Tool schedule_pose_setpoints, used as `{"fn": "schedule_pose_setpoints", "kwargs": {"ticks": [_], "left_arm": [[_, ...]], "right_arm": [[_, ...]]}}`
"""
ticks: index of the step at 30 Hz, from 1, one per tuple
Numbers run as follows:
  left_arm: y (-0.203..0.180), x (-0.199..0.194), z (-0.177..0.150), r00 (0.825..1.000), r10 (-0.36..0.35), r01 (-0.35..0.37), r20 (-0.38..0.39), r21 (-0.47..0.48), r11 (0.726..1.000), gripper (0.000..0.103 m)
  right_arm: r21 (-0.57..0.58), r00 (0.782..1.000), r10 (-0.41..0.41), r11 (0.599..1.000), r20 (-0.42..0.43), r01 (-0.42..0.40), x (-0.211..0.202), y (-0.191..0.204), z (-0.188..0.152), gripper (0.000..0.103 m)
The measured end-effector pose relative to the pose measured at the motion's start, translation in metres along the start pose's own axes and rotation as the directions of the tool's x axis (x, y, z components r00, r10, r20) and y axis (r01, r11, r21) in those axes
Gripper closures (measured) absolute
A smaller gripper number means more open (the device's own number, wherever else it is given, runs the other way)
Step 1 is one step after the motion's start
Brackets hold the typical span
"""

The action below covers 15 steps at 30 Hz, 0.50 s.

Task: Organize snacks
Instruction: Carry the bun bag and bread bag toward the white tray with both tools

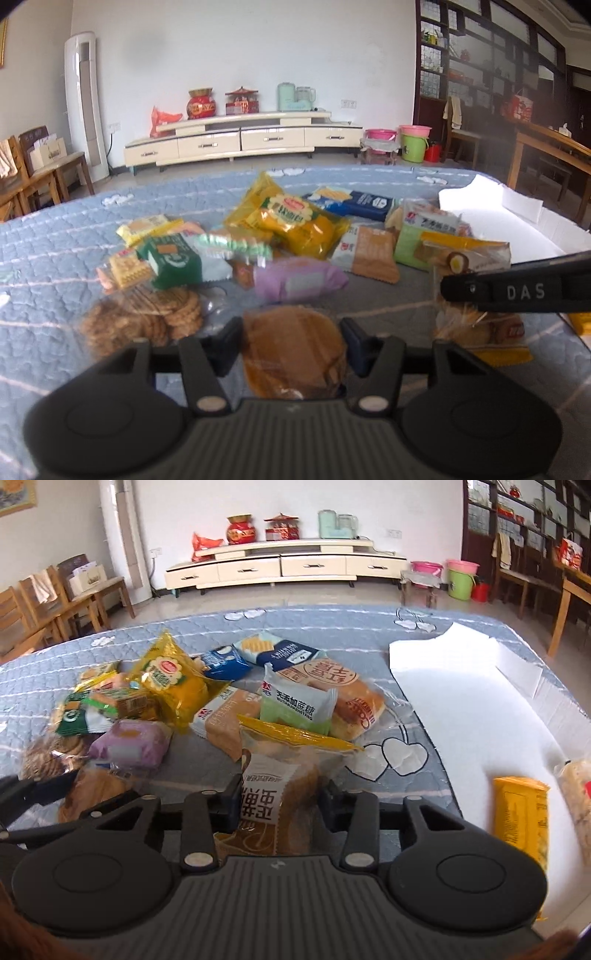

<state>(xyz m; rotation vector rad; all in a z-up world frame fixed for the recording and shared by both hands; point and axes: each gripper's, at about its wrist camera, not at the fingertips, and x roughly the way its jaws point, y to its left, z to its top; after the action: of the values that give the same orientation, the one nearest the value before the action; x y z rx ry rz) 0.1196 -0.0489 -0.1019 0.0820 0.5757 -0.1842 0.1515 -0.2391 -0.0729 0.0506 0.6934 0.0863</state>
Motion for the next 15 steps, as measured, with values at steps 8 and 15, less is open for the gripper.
{"fn": "schedule_pose_setpoints", "kwargs": {"ticks": [8,15], "left_arm": [[0.000,-0.035,0.010,0.999,-0.001,0.001,0.047,-0.006,1.000,0.047],[-0.009,-0.060,0.031,0.996,-0.010,0.011,0.088,-0.011,1.000,0.047]], "right_arm": [[-0.023,0.999,-0.004,1.000,0.042,0.005,-0.034,-0.004,-0.002,0.055],[-0.048,0.994,-0.028,0.998,0.103,0.033,-0.072,-0.008,0.009,0.055]]}}
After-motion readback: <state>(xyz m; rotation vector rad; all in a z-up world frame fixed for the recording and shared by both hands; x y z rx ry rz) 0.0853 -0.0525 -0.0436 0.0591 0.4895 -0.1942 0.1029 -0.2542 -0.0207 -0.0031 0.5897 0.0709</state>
